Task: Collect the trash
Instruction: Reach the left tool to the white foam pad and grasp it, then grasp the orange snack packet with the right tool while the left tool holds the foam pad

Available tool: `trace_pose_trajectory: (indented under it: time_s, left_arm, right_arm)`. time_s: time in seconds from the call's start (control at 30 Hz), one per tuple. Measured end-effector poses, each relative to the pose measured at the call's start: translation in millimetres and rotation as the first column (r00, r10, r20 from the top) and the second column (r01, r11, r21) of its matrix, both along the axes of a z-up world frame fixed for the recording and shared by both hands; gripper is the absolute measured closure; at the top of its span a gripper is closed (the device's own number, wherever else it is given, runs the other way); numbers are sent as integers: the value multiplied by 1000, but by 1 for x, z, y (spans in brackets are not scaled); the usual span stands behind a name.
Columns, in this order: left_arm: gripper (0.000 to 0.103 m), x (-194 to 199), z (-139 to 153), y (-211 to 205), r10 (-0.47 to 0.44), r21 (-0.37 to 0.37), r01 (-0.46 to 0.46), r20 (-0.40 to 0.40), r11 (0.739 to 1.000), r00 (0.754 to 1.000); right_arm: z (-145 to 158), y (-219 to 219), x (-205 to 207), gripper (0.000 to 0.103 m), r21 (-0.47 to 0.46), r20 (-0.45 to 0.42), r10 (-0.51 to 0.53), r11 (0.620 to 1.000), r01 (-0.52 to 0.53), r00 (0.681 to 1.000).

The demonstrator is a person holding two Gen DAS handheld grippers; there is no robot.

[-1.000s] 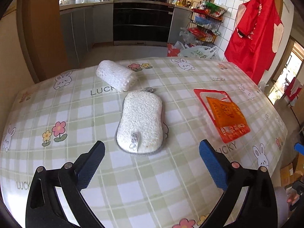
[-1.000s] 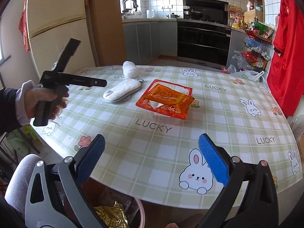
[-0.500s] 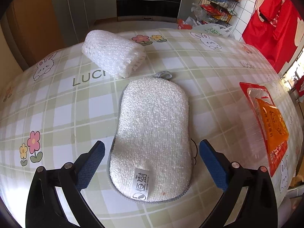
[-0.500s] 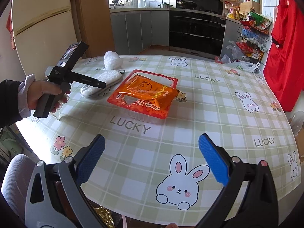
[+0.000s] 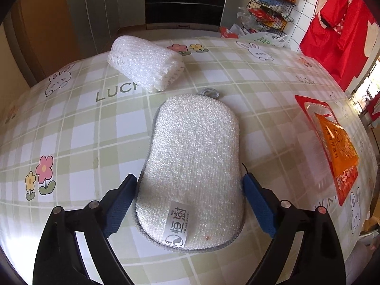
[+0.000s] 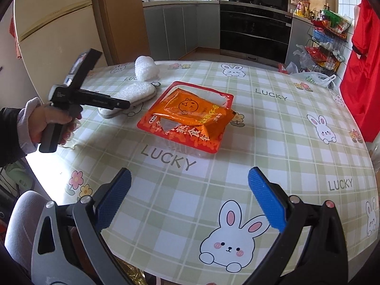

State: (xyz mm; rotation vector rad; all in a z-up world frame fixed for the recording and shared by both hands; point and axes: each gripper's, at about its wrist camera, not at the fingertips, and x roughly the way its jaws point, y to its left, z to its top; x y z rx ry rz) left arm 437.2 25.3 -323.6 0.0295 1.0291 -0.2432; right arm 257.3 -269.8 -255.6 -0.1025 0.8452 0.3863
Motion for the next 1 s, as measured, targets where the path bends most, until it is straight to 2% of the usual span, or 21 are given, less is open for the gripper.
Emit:
trace_pose_trajectory:
  time_s: [0.27, 0.33, 0.37, 0.4, 0.53, 0.6, 0.73, 0.93, 1.0]
  left_arm:
    - [15, -53, 38, 29, 28, -103, -19, 89, 994, 996]
    - [15, -69, 46, 35, 40, -127, -25, 111, 992, 993]
    - [15, -77, 50, 37, 49, -138, -32, 123, 990, 991]
    - [15, -83, 52, 36, 57, -144, -38, 131, 989, 990]
    - [15, -114, 62, 33, 73, -165, -42, 186, 985, 980]
    - [15, -132, 66, 32, 100, -191, -59, 216, 980, 971]
    - [15, -160, 59, 33, 156, -265, -100, 199, 959, 967]
    - [15, -178, 57, 40, 214, -305, -150, 190, 941, 958]
    - [15, -181, 59, 44, 223, -300, -157, 199, 941, 954]
  right_arm:
    - [13, 11, 24, 7, -118, 39, 117, 987, -112, 992]
    - [15, 16, 34, 11, -147, 42, 147, 979, -139, 988]
    - [15, 19, 41, 21, -166, 45, 155, 975, -146, 987]
    - [14, 22, 49, 24, -178, 45, 155, 973, -145, 987]
    - [5, 34, 77, 27, -163, 3, 152, 975, -149, 988]
    - [-2, 45, 87, 27, -194, -14, 170, 966, -169, 985]
    - [-18, 67, 100, 27, -277, -37, 197, 940, -199, 980]
    - [-38, 78, 125, 27, -289, -114, 154, 940, -181, 981]
    - [-37, 78, 127, 39, -269, -114, 143, 948, -169, 983]
